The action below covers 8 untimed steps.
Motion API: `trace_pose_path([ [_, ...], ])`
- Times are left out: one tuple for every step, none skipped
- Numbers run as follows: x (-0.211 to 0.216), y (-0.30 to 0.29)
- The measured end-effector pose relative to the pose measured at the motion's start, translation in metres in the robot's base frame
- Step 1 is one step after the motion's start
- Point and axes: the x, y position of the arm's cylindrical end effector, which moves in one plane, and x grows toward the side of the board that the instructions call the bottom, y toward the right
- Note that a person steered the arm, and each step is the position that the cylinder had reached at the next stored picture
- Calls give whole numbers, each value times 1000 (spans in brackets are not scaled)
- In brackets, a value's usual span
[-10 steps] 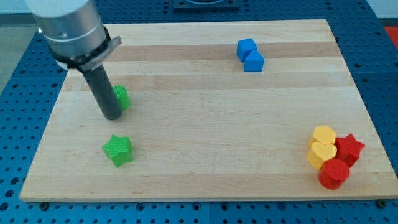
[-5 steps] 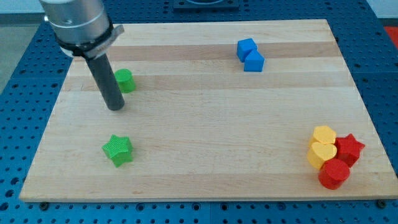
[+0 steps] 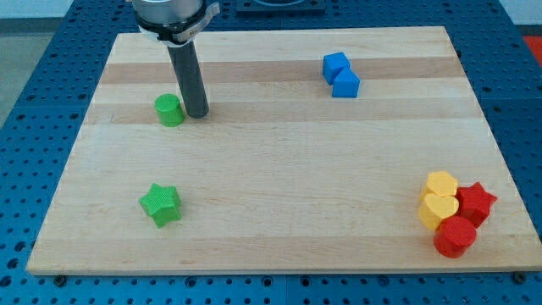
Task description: Move the green circle to the center left of the board
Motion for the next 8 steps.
trace_pose_path([
  [-14,-32],
  [-15,-32],
  [-30,-42],
  [-40,-45],
  [-40,-49],
  [-40,-50],
  [-40,-50],
  [-38,-29],
])
